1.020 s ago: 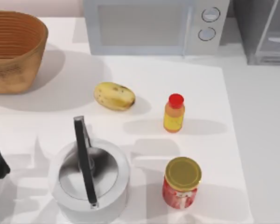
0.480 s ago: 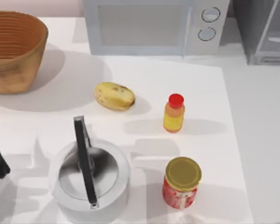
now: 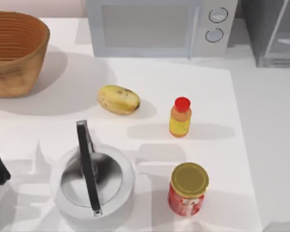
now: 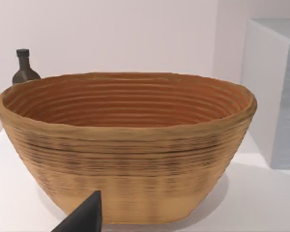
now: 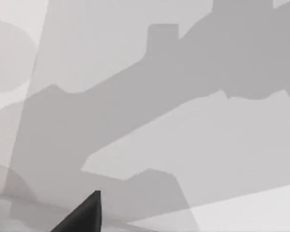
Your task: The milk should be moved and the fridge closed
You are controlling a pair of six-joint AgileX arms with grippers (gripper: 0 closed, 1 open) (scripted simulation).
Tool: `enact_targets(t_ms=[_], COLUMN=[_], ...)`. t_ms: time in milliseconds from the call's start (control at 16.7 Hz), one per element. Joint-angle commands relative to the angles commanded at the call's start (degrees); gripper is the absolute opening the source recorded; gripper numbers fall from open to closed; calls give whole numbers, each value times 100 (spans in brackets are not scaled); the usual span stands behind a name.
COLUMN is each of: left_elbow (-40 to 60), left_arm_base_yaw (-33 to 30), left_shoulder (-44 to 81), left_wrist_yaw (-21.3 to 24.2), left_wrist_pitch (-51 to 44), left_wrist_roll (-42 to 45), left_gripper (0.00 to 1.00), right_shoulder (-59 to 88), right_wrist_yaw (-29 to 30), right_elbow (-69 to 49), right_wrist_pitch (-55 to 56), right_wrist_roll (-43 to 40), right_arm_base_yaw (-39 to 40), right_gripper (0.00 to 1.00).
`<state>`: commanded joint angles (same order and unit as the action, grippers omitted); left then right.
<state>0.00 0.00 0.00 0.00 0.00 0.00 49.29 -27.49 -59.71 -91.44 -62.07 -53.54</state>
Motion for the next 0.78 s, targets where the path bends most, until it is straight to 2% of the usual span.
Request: enact_targets(t_ms=[420,600,780], left_elbow=[0,0,0], left_arm_base_yaw=[0,0,0], left_shoulder=[0,0,0], left_wrist_yaw=[0,0,0], left_wrist_pitch=[0,0,0], left_wrist_roll=[0,0,0], left_gripper=[100,100,100], right_shoulder=[3613,4713,5326], right_wrist_yaw=[-1629,-2227,-2620], right_elbow=[-1146,-1440,-1593], right_wrist_pitch=[402,636,783], right_wrist_roll=[-3605,-4654,-5242], right_arm_base_yaw=[-3296,-4322,-4915], right_gripper=[100,100,100])
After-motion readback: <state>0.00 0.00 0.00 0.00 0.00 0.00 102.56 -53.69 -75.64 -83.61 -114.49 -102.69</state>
